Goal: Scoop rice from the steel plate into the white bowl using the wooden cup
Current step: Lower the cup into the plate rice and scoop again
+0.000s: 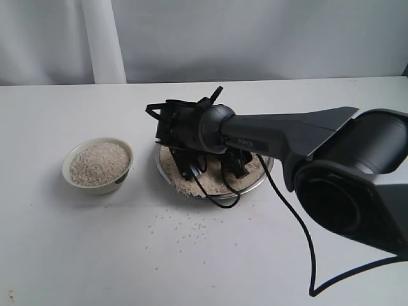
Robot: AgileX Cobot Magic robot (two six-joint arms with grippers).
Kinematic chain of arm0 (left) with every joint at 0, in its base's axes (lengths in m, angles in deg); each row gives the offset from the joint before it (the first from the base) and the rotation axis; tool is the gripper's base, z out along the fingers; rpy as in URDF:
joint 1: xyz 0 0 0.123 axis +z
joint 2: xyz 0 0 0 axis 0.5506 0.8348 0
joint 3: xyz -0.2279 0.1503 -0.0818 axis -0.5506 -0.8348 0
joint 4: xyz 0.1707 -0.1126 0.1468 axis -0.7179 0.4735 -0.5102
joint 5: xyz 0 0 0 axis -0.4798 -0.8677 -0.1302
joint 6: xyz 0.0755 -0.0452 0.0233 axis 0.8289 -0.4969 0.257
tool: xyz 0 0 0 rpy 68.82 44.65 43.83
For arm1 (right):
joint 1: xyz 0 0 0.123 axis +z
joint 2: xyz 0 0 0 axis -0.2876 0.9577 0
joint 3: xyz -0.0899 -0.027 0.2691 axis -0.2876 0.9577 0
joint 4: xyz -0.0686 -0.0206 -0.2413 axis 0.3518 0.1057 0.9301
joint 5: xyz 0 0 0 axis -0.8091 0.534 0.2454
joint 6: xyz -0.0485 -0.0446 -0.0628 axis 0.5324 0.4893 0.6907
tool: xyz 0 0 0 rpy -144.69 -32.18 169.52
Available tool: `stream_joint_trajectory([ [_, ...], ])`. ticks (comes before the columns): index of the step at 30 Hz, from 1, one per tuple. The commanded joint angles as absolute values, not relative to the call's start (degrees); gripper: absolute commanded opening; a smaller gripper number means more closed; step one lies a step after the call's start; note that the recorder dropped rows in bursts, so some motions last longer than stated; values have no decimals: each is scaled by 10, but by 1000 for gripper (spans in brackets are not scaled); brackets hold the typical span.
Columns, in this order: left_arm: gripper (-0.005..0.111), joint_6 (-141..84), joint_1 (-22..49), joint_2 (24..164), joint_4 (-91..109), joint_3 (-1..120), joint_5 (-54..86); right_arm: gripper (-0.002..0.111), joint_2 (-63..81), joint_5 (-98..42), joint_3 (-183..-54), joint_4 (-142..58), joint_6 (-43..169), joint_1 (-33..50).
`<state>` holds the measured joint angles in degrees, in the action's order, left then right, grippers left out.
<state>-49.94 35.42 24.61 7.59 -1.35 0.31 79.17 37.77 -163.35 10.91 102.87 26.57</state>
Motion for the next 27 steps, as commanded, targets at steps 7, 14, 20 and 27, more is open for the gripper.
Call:
stream_joint_trajectory([
  [7, 0, -502, 351, 245, 77, -12, 7, 0, 794, 350, -1633, 61, 989, 273],
  [14, 0, -502, 351, 245, 77, -12, 7, 0, 794, 352, -1633, 32, 921, 272],
  [20, 0, -502, 351, 245, 77, -12, 7, 0, 777, 342, -1633, -23, 919, 272],
  [27, 0, -502, 351, 245, 77, -12, 7, 0, 759, 298, -1633, -92, 919, 272],
])
